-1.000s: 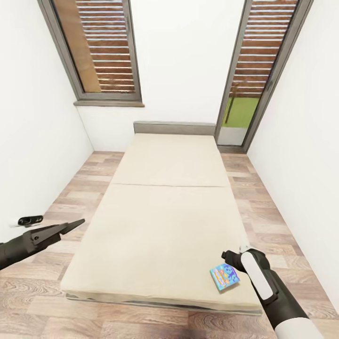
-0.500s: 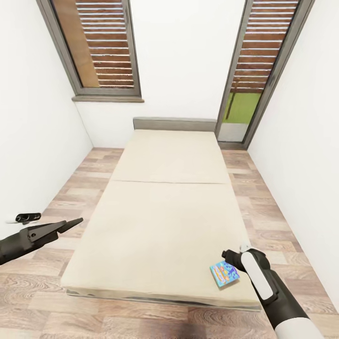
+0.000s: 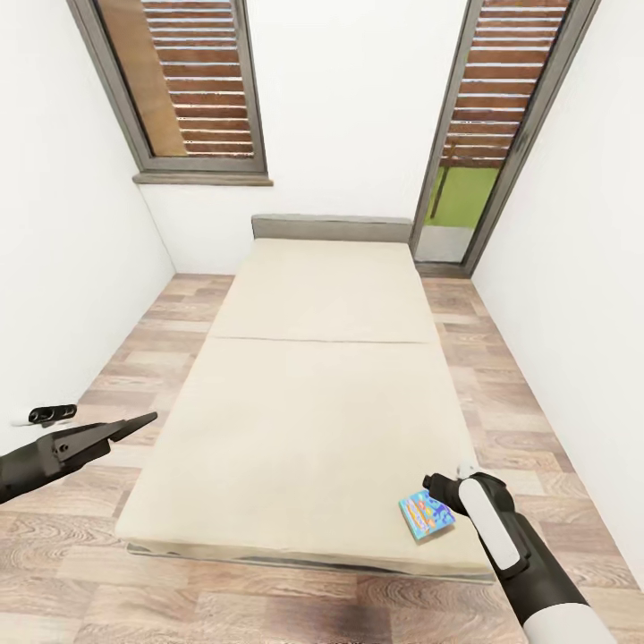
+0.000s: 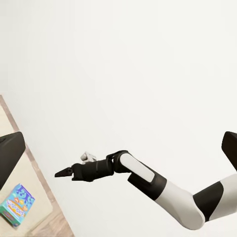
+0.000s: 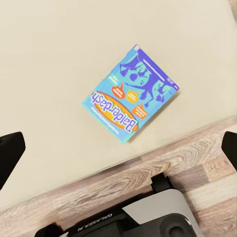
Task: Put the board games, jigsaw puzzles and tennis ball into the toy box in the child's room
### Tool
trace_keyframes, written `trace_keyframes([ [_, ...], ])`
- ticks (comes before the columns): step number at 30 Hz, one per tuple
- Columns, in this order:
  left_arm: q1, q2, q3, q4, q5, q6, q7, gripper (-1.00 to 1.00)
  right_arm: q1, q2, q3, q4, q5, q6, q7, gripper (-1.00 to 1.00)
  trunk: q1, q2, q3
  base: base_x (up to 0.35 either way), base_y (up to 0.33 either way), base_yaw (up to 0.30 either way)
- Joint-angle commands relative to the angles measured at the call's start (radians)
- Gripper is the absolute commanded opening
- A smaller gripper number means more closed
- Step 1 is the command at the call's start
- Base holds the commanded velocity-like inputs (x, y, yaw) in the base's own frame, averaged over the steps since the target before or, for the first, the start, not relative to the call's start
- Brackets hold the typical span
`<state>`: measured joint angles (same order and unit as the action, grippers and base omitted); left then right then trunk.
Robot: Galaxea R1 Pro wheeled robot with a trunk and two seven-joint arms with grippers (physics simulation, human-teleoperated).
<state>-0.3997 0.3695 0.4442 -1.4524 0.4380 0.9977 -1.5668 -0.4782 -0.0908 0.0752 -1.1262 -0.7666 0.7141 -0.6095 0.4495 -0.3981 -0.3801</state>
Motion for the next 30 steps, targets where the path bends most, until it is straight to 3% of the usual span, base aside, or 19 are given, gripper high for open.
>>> trace_keyframes([
  [1, -0.001, 0.000, 0.000, 0.000, -0.001, 0.010, -0.004, 1.00, -0.001, -0.001, 0.003, -0.001, -0.010, 0.001, -0.010, 1.00, 0.001, -0.002, -0.003, 0.048, 0.000, 0.000],
  [30, 0.001, -0.001, -0.002, 0.000, -0.001, -0.005, -0.004, 1.00, -0.001, 0.003, 0.005, -0.001, -0.010, 0.001, -0.011, 1.00, 0.001, -0.002, -0.051, 0.011, 0.000, 0.000],
])
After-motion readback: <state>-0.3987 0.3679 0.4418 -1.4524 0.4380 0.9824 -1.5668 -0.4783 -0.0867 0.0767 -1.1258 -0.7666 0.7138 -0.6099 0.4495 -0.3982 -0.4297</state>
